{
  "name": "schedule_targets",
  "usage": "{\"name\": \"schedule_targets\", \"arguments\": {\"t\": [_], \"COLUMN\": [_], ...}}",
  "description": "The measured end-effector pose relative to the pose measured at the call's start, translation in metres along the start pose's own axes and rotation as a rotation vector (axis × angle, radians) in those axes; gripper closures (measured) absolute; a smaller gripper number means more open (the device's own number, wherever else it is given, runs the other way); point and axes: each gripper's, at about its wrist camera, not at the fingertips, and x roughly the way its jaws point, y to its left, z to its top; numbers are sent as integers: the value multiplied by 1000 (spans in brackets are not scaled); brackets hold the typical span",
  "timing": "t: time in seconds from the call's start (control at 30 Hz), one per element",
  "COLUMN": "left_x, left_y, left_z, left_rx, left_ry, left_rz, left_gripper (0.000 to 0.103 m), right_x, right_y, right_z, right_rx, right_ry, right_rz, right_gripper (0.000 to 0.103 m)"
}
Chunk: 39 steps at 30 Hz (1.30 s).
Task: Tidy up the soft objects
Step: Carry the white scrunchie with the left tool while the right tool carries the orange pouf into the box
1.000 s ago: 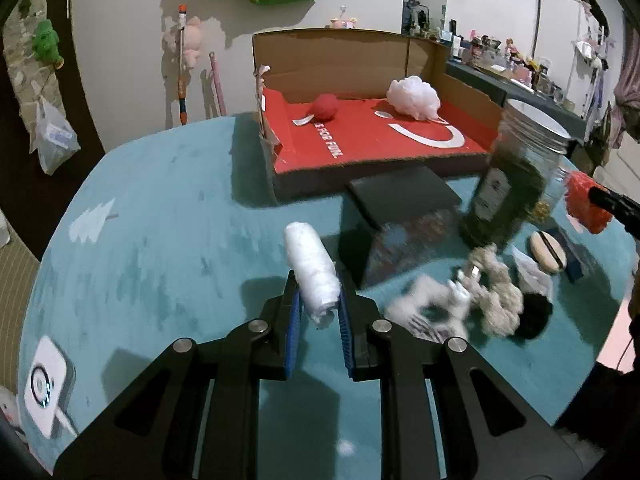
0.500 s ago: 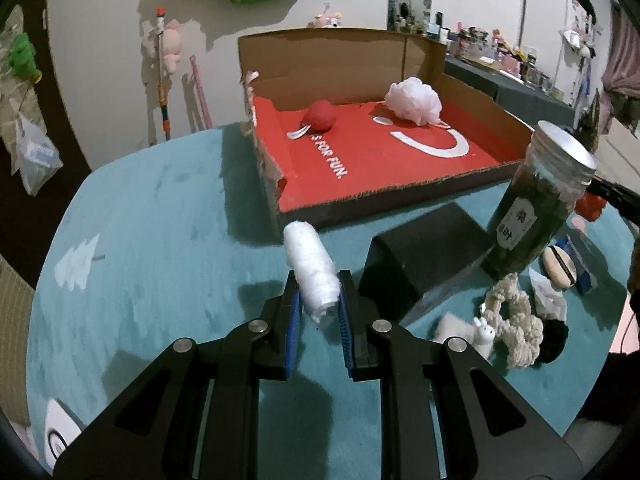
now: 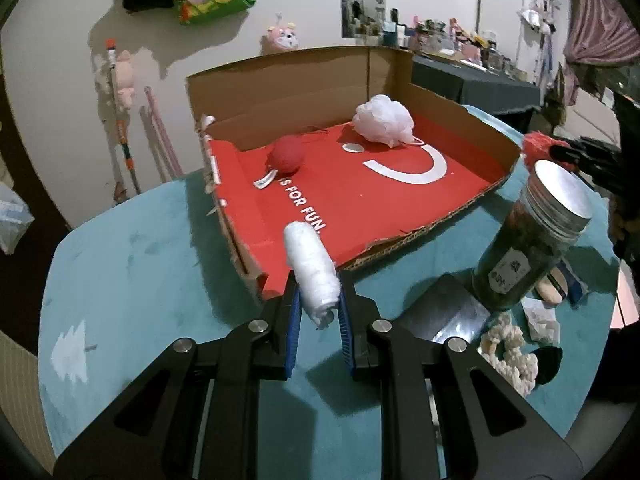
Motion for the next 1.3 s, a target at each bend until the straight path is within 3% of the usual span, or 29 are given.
{"name": "schedule_targets", "arguments": {"t": [0.5, 0.9, 1.1, 1.3], "left_x": [44, 109, 143, 159], "left_y": [-6, -9, -2, 7], "left_z": [51, 90, 96, 92], "left_rx": [66, 83, 77, 42], "left_ry": [60, 229, 325, 366], "left_rz": [-89, -16, 34, 52], "left_gripper": [87, 87, 87, 87], "right_x": [67, 155, 182, 190], "right_y": [17, 20, 16, 13], "right_z": [51, 77, 82, 84], "right_rx": [-117, -157, -155, -147], "right_ry": [78, 301, 367, 379], "right_rz": [99, 5, -32, -38], "right_gripper": [78, 77, 77, 75]}}
